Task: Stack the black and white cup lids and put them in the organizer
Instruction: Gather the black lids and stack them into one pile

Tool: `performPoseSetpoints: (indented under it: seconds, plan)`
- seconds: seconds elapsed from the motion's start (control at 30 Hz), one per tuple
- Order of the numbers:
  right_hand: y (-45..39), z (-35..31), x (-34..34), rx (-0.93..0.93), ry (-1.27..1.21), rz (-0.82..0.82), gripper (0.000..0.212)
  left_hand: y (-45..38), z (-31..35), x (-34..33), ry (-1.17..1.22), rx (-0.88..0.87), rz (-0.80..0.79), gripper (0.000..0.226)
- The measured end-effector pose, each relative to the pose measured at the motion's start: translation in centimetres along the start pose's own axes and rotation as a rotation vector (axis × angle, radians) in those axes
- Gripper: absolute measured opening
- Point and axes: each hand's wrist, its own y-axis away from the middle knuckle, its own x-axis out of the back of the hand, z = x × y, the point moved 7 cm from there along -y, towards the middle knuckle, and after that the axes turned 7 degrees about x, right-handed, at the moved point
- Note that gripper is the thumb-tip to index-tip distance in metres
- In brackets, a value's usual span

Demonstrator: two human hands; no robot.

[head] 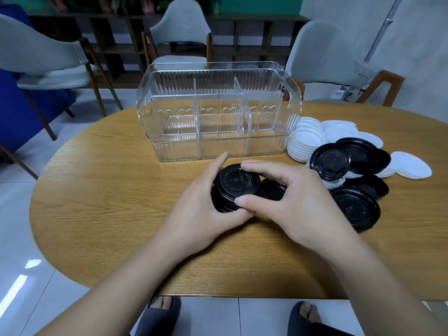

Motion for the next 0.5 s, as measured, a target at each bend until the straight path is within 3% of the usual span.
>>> performPoseSetpoints:
  seconds: [0.27, 0.37, 0.5]
  plan:
    - [0.5, 0.6, 0.1, 0.012, -0.155, -0.010, 0.079, 0.3, 0.6, -0.1, 0.012, -0.033, 0.010, 0.102]
    - [0.4, 1.2, 2.0, -0.006, -0.221, 0.080, 0.074, 0.2, 0.5, -0.1, 0.022, -0.018, 0.006, 0.104]
    - [0.6, 2.0, 3.9, -0.023, -0.092, 0.149, 0.065, 0.3, 0.8, 0.1, 0.032, -0.044, 0.011, 0.107]
